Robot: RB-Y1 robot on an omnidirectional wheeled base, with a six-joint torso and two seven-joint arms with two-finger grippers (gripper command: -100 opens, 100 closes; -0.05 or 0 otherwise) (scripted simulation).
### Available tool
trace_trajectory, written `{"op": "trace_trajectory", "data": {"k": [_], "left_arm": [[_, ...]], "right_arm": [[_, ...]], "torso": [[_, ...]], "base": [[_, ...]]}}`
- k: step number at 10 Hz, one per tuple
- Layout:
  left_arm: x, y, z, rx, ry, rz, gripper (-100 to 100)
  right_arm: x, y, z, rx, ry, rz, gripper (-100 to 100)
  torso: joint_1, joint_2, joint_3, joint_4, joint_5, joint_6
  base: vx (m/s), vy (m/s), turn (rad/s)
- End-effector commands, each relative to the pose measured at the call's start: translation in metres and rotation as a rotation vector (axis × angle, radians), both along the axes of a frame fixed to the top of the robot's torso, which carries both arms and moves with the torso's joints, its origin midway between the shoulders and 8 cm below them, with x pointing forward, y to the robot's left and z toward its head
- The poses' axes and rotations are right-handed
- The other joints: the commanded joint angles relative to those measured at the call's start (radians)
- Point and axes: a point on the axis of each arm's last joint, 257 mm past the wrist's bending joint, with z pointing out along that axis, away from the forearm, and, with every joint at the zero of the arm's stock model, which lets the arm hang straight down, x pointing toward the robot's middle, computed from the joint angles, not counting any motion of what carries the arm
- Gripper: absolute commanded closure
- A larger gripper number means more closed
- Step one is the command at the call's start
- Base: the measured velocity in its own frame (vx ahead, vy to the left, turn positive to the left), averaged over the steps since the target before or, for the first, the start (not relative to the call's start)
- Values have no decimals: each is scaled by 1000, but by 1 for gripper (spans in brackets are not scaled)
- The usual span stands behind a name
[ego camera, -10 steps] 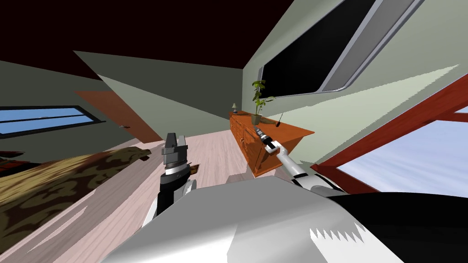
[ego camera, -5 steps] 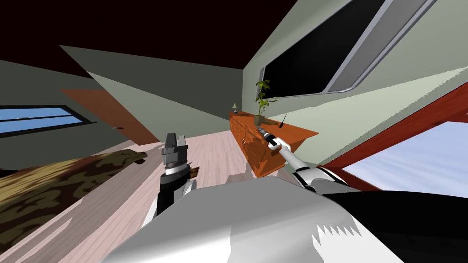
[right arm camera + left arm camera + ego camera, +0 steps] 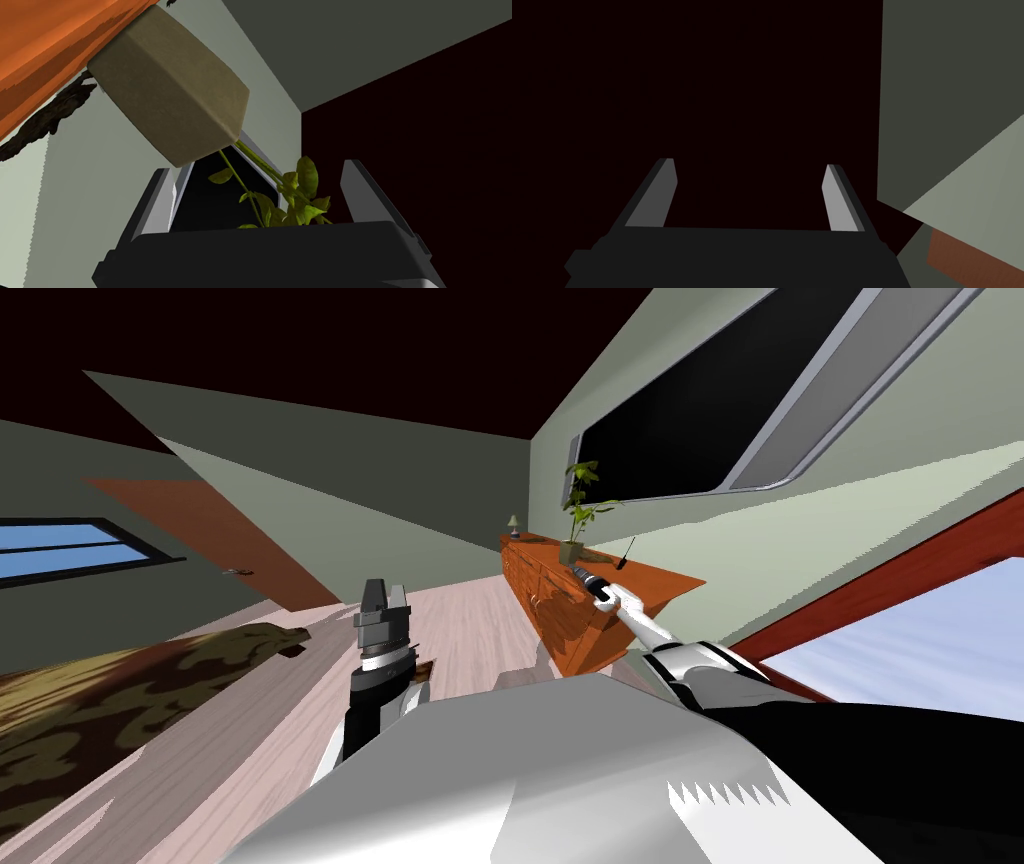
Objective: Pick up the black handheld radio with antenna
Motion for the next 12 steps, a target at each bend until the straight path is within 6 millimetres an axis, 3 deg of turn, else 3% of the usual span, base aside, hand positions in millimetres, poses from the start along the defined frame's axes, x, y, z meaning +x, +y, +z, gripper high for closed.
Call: {"op": "trace_trajectory", "data": {"k": [1,3,4,5,6,7,9,11,12], "left_arm": [[0,0,0,0,0,0,0],[0,0,0,0,0,0,0],[0,0,0,0,0,0,0],[0,0,0,0,0,0,0],[0,0,0,0,0,0,0],[0,0,0,0,0,0,0],[0,0,0,0,0,0,0],[0,0,0,0,0,0,0],[0,0,0,0,0,0,0]], "right_arm": [[0,-35,1,-74,36,-72,-100],[-1,-38,-2,-73,43,-78,-100],[-4,-69,-3,-136,76,-141,-100],[-4,-69,-3,-136,76,-141,-100],[-10,-100,-3,-198,109,-203,-100],[-10,-100,-3,-198,109,-203,-100],[-24,-152,6,-319,160,-311,-100],[-27,-158,0,-317,172,-321,-100],[-38,-185,4,-373,202,-376,-100]], "torso": [[0,0,0,0,0,0],[-3,-1,0,0,-1,0],[-3,3,2,1,-1,0],[-4,2,1,1,-1,1],[-4,2,1,0,-1,0],[-3,0,0,0,-1,1],[-6,0,0,0,-1,1],[-7,-2,-1,-1,-2,0],[-5,2,1,0,-2,0]], "base": [[143,17,-51],[87,10,-15],[88,-5,-61],[103,4,-38],[132,18,-56],[115,12,-38],[149,-44,-70],[106,-21,-8],[84,-25,-47]]}}
